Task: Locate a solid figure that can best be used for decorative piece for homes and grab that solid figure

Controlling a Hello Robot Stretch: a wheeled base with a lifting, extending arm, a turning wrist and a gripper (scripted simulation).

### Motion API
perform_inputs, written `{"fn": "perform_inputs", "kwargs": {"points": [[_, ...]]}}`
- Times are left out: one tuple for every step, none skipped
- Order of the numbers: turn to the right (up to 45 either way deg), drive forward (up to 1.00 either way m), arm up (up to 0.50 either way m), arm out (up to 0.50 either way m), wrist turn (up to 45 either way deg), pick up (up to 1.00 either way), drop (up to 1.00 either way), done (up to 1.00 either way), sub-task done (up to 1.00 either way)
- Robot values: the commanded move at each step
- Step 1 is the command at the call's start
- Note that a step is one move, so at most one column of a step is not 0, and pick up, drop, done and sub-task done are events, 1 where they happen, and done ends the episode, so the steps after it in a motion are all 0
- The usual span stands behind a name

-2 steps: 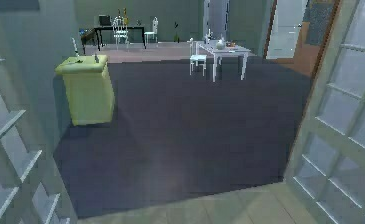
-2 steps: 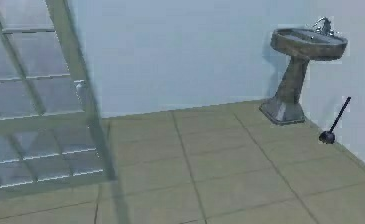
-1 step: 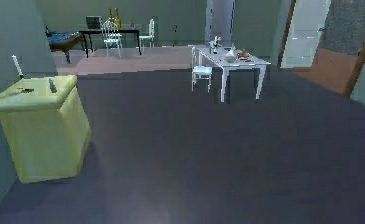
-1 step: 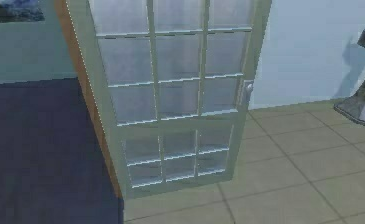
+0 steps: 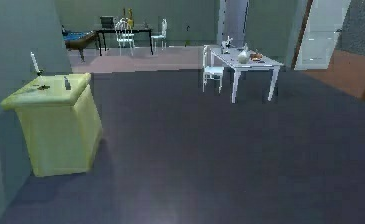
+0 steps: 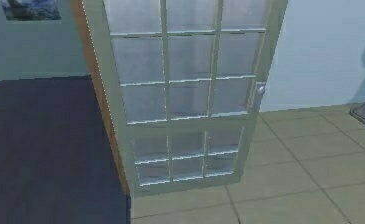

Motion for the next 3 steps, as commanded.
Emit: {"fn": "perform_inputs", "kwargs": {"points": [[0.0, 1.00, 0.00, 0.00, 0.0, 0.00, 0.00, 0.00, 0.00], [-9.0, 0.00, 0.00, 0.00, 0.0, 0.00, 0.00, 0.00, 0.00], [0.0, 0.25, 0.00, 0.00, 0.0, 0.00, 0.00, 0.00, 0.00]]}}
